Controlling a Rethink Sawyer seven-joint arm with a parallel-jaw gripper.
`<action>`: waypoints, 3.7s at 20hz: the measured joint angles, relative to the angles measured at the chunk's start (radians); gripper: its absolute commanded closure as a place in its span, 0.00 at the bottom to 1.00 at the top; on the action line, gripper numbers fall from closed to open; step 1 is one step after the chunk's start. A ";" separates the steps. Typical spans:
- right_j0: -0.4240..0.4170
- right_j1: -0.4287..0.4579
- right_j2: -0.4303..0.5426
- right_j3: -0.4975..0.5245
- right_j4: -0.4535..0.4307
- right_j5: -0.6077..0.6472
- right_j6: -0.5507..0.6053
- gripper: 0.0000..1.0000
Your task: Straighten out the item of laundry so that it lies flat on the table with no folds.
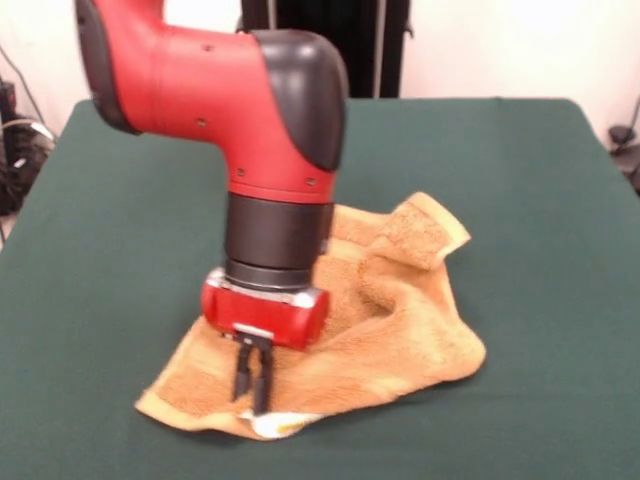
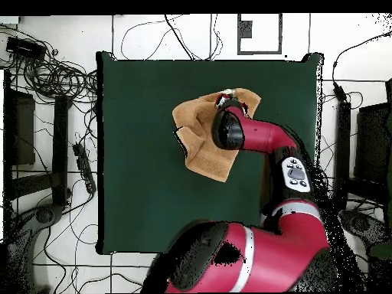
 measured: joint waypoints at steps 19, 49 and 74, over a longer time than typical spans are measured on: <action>-0.178 -0.070 0.036 0.108 -0.142 0.016 0.000 1.00; 0.239 -0.122 -0.300 0.405 0.257 -0.016 0.001 1.00; -0.113 -0.134 -0.274 0.448 0.147 -0.030 0.001 1.00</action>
